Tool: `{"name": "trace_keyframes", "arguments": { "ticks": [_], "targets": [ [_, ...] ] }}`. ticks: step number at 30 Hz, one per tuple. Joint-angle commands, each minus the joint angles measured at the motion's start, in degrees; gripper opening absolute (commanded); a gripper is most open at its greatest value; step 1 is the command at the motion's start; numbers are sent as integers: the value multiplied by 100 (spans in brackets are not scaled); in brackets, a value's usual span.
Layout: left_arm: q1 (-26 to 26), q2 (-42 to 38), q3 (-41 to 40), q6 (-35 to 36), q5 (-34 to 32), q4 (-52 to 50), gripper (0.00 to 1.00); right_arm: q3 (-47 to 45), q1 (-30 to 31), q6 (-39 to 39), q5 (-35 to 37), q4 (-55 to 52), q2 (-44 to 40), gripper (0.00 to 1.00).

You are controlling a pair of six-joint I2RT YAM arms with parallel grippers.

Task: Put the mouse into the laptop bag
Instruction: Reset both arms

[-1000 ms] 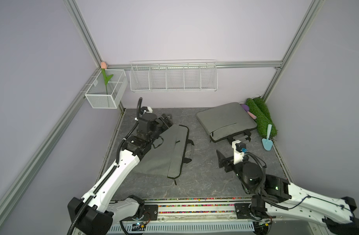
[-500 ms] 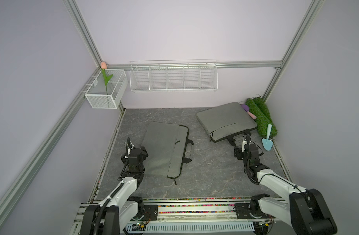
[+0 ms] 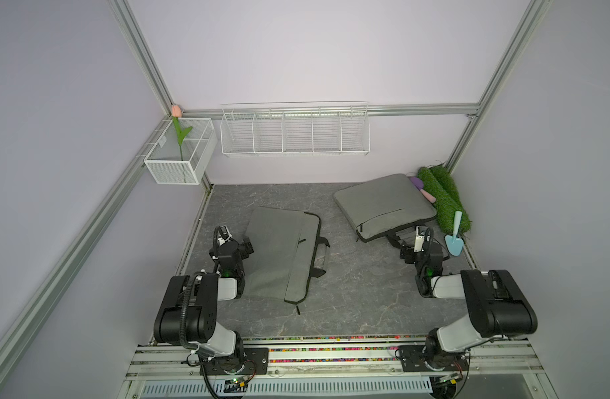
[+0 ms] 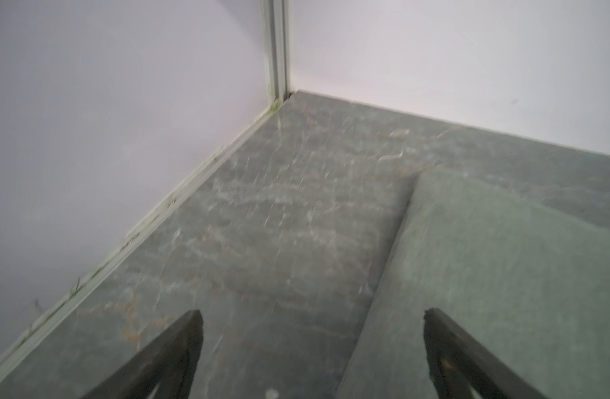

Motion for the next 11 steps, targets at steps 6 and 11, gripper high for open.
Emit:
{"name": "trace_keyframes", "arguments": {
  "ticks": [6, 11],
  "targets": [
    [-8, 90, 17, 260, 270, 498, 99, 119, 29, 18, 83, 307, -6, 89],
    [-20, 86, 32, 258, 285, 456, 99, 102, 18, 27, 69, 295, -41, 89]
  ]
}}
